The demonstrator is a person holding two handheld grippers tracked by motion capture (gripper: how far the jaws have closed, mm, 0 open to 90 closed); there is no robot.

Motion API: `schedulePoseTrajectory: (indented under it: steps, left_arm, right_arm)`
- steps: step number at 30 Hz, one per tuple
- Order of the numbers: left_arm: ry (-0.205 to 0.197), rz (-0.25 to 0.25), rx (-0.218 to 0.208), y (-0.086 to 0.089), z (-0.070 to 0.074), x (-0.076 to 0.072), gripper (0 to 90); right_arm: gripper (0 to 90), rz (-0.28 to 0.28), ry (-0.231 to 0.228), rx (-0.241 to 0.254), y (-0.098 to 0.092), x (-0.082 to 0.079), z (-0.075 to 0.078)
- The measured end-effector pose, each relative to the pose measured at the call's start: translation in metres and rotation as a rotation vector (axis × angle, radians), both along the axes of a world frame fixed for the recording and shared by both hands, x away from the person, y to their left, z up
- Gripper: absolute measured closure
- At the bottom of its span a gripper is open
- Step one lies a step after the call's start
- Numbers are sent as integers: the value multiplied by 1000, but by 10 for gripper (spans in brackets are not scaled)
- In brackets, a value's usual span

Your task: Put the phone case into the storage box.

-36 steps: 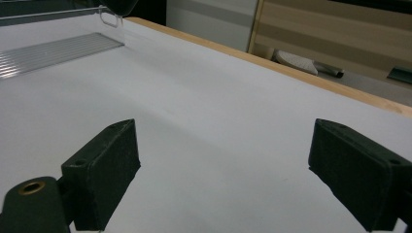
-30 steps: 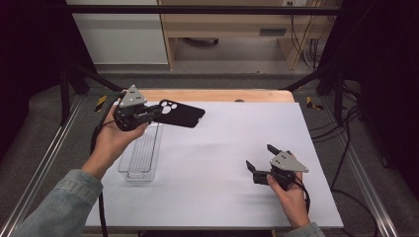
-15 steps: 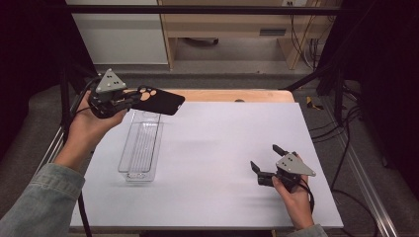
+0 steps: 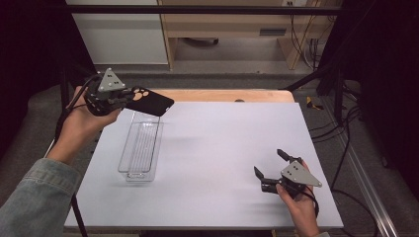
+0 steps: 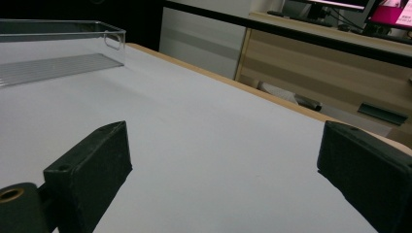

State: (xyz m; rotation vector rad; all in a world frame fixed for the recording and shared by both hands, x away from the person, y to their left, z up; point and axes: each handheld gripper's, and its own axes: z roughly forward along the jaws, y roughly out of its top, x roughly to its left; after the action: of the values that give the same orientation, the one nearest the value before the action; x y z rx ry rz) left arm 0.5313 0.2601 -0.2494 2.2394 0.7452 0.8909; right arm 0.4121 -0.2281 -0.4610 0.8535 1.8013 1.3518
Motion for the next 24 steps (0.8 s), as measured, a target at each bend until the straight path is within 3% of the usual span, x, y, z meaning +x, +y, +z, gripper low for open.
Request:
schedulePoseTrajectory:
  steps: [8,15,24]
  left_arm:
    - [6,-3,34,-1,0,4,826]
    - [6,-8,62,-2,5,5,826]
    - [13,-2,92,-1,3,7,826]
  right_arm:
    - [56,1,20,24,-4,1,-1]
    - [54,10,4,47,-9,-8,4]
    - [39,33,6,56,-13,-16,-1]
